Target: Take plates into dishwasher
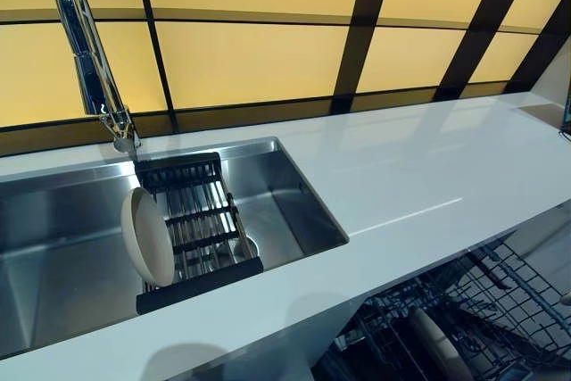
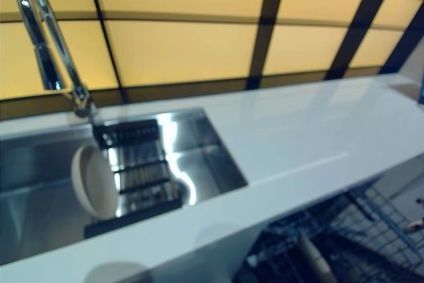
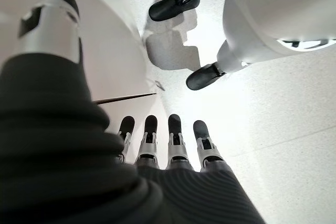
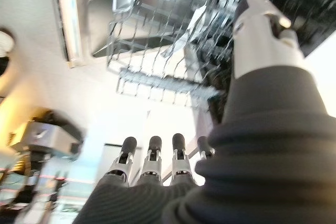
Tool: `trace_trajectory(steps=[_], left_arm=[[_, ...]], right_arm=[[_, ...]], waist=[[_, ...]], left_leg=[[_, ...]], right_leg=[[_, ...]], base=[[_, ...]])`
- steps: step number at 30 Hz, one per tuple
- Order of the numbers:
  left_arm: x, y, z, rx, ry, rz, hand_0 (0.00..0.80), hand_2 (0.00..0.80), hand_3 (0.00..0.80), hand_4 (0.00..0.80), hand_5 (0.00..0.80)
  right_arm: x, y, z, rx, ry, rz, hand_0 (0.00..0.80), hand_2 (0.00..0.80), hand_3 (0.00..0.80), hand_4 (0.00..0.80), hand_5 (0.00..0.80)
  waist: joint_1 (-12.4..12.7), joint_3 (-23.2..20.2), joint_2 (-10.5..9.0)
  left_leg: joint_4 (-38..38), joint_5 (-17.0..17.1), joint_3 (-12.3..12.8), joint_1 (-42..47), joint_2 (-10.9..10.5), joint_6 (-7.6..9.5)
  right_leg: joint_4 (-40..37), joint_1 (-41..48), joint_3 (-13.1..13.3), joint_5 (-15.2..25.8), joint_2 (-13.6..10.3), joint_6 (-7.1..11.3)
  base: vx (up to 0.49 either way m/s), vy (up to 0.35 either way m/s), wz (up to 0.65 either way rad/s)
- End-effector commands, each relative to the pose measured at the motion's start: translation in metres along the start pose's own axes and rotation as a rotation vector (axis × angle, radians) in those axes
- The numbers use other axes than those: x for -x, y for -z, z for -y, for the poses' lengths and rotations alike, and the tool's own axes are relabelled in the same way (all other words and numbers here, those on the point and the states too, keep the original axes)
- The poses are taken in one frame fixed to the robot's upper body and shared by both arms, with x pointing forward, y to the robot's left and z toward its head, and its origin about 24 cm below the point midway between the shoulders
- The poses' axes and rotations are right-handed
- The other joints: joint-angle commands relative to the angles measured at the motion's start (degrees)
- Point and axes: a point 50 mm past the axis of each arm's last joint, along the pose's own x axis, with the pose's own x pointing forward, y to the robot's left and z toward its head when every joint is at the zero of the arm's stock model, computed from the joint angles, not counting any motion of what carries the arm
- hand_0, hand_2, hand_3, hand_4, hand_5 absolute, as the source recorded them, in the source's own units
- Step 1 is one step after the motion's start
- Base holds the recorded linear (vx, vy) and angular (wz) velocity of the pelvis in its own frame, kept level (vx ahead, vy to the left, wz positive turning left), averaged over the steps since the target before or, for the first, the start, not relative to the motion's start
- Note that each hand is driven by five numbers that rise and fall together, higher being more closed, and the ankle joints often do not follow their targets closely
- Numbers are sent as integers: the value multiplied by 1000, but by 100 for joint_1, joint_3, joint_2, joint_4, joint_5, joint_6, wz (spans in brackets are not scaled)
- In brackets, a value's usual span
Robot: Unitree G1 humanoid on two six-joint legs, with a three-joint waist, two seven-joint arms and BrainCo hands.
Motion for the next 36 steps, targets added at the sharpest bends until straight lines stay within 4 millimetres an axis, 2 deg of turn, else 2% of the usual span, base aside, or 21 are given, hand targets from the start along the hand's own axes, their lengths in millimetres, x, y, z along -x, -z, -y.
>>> trace_trajectory(steps=[1, 2, 3, 4, 5, 9, 10, 12, 13, 15, 16, 19, 25, 26, 31, 36], left_arm=[[2, -1, -19, 30, -58, -19, 0, 0, 0, 0, 0], [2, 0, -19, 27, -59, -20, 0, 0, 0, 0, 0], [2, 0, -19, 28, -59, -20, 0, 0, 0, 0, 0], [2, 0, -20, 21, -58, -22, 0, 0, 0, 0, 0], [2, 1, -20, 20, -58, -22, 0, 0, 0, 0, 0], [2, 4, -20, 20, -49, -22, 0, 0, 0, 0, 0], [2, 5, -19, 21, -48, -22, 0, 0, 0, 0, 0], [2, 6, -18, 25, -41, -20, 0, 0, 0, 0, 0], [2, 6, -18, 25, -39, -21, 0, 0, 0, 0, 0], [1, 7, -15, 24, -30, -19, 0, 0, 0, 0, 0], [1, 7, -15, 27, -30, -19, 0, 0, 0, 0, 0], [1, 11, -12, 25, -20, -22, 0, 0, 0, 0, 0], [1, 13, -11, 23, -15, -33, 0, 0, 0, 0, 0], [1, 13, -10, 25, -15, -37, 0, 0, 0, 0, 0], [0, 12, -7, 29, -14, -38, 0, 0, 0, 0, 0], [0, 12, -6, 35, -13, -30, 0, 0, 0, 0, 0]], right_arm=[[17, -2, 47, -85, 155, 1, 0, 0, 0, 0, 0], [22, -4, 59, -113, 211, 28, 0, 0, 0, 0, 0], [22, -5, 59, -113, 212, 29, 0, 0, 0, 0, 0], [28, -15, 73, -144, 294, 90, 0, 0, 0, 0, 0], [29, -19, 76, -150, 311, 107, 0, 0, 0, 0, 0], [45, -53, 97, -187, 469, 286, 0, 0, 0, 0, 0], [45, -55, 97, -188, 472, 290, 0, 0, 0, 0, 0], [59, -82, 103, -157, 554, 412, 0, 0, 0, 0, 0], [60, -85, 104, -153, 563, 423, 0, 0, 0, 0, 0], [71, -109, 106, -119, 633, 522, 0, 0, 0, 0, 0], [72, -111, 107, -117, 636, 528, 0, 0, 0, 0, 0], [90, -141, 111, -46, 738, 651, 0, 0, 0, 0, 0], [118, -185, 108, 131, 827, 824, 0, 0, 0, 0, 0], [125, -197, 104, 192, 845, 877, 0, 0, 0, 0, 0], [153, -234, 89, 373, 883, 1068, 0, 0, 0, 0, 0], [173, -255, 71, 525, 919, 1222, 0, 0, 0, 0, 0]], waist=[[299, -158, -223], [339, -165, -233], [335, -163, -231], [403, -161, -235], [411, -163, -234], [491, -188, -199], [487, -190, -196], [542, -206, -169], [546, -206, -165], [636, -196, -147], [630, -197, -142], [774, -192, -120], [956, -202, -129], [1006, -209, -137], [1165, -218, -164], [1315, -211, -183]], left_leg=[[13, -148, -529, -75, -23, 78], [13, -141, -557, -76, -28, 75], [13, -141, -557, -73, -28, 75], [13, -137, -596, -68, -42, 71], [13, -136, -601, -66, -45, 71], [13, -137, -681, -54, -85, 76], [13, -137, -685, -53, -86, 77], [13, -142, -739, -58, -117, 86], [13, -143, -745, -57, -120, 87], [13, -148, -795, -56, -145, 94], [13, -148, -799, -56, -146, 95], [13, -145, -900, -80, -182, 98], [13, -118, -1062, -97, -208, 87], [13, -108, -1103, -101, -211, 84], [13, -84, -1259, -117, -230, 74], [13, -46, -1386, -161, -229, 50]], right_leg=[[10, 120, -179, 144, 20, 510], [10, 132, -188, 140, 24, 503], [10, 134, -188, 140, 24, 503], [10, 159, -213, 131, 21, 496], [10, 163, -215, 129, 20, 495], [10, 202, -231, 95, 3, 486], [10, 204, -234, 93, 2, 486], [10, 218, -259, 64, -21, 481], [10, 222, -263, 60, -25, 481], [10, 242, -308, 33, -51, 472], [10, 245, -312, 31, -52, 472], [10, 291, -411, -19, -96, 456], [10, 362, -601, -60, -179, 453], [10, 385, -649, -75, -194, 451], [10, 444, -795, -106, -225, 441], [10, 476, -960, -112, -275, 455]], base=[[0, 0, 0], [0, 0, 0], [0, 0, 0], [0, 0, 0], [0, 0, 0], [5, 8, 0], [0, 0, 0], [0, 0, 0], [0, 0, 0], [3, 11, 2], [1, 23, 3], [3, 19, 11], [8, 2, 20], [23, -1, 15], [28, -5, 21], [15, -7, 25]])
